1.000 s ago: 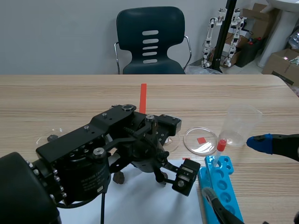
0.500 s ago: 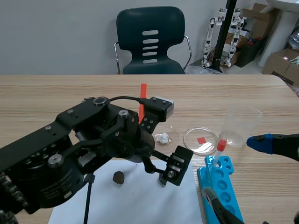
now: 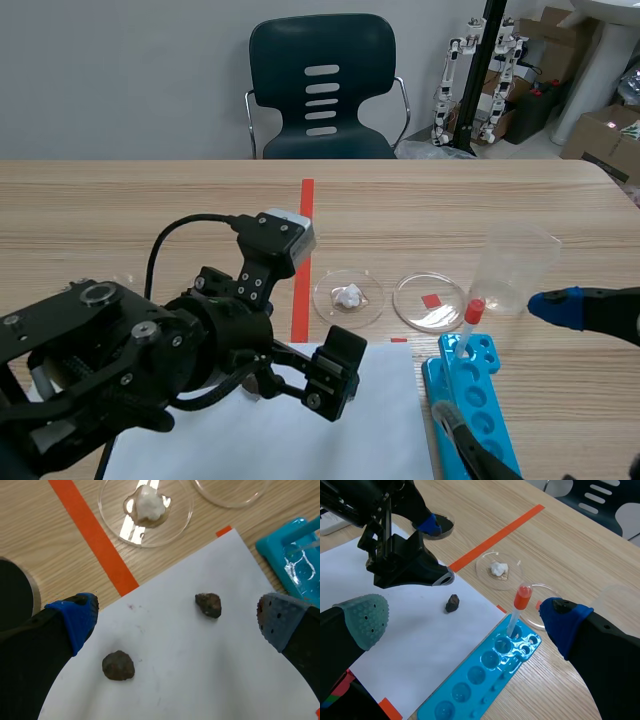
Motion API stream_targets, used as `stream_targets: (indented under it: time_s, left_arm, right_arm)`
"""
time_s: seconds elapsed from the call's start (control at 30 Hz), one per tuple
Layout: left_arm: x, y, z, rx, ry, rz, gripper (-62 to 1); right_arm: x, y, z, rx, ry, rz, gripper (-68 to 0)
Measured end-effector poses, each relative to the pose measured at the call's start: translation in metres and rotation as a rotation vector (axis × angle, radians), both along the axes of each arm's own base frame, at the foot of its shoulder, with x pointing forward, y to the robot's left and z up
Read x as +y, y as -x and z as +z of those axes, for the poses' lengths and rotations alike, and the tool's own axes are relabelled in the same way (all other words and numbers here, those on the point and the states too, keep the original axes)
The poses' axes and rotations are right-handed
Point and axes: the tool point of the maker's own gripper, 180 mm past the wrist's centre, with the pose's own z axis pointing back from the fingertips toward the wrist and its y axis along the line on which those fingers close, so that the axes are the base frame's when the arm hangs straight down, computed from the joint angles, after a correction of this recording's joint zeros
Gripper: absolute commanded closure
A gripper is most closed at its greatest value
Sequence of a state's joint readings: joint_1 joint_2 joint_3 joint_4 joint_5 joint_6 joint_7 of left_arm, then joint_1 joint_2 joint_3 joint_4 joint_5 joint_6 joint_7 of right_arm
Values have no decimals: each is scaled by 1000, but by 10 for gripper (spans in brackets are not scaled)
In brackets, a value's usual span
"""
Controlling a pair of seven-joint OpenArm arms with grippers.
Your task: Put the right mineral back
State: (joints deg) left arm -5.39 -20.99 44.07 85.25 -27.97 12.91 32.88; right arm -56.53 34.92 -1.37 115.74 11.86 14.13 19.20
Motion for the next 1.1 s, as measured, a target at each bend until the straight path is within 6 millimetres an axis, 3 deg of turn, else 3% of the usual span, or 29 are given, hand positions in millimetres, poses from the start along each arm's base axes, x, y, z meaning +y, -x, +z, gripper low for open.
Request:
stream_targets:
  time_s: [1.1]
  left_arm:
    - [-4, 1, 1, 2, 11, 0, -623]
  right_arm:
    - [0, 0, 0, 0, 0, 0, -638]
